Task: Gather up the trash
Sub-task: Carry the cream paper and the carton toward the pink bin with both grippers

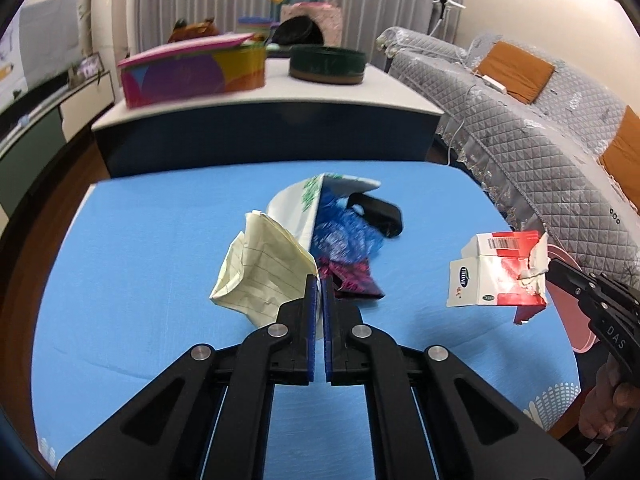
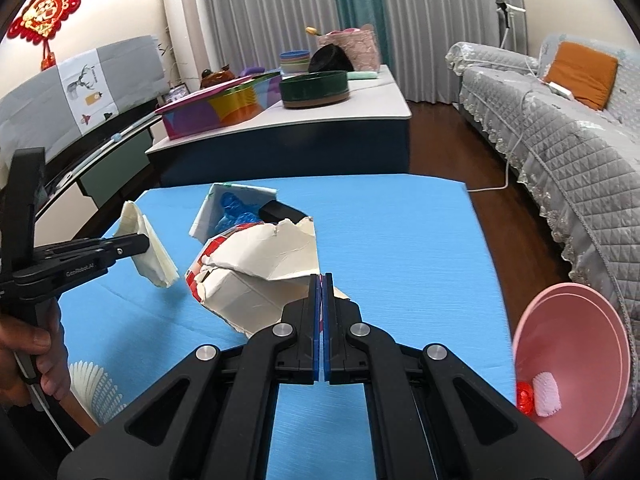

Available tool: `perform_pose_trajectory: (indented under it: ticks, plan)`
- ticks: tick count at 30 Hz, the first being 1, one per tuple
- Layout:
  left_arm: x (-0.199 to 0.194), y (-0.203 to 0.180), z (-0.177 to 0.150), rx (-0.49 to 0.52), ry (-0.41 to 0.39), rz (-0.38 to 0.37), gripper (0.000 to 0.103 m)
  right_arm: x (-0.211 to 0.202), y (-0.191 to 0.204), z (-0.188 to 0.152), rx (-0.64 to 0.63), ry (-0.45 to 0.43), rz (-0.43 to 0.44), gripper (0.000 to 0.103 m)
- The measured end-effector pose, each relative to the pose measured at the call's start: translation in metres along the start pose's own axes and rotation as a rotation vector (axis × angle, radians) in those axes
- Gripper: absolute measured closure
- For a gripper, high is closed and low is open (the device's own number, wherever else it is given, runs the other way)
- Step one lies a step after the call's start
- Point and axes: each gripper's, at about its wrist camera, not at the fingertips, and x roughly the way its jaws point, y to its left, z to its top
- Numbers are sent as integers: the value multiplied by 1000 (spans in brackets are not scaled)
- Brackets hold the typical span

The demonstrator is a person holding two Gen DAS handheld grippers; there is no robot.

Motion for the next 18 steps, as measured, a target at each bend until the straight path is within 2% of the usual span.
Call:
perform_pose_trajectory:
  ticks: [9, 18]
  plan:
    - [-10, -24, 7, 51, -50, -25, 100, -12, -17, -1, 36, -17, -47, 102]
    - [-11, -46, 10, 81, -67, -52, 100, -22, -35, -1, 70, -31, -79, 102]
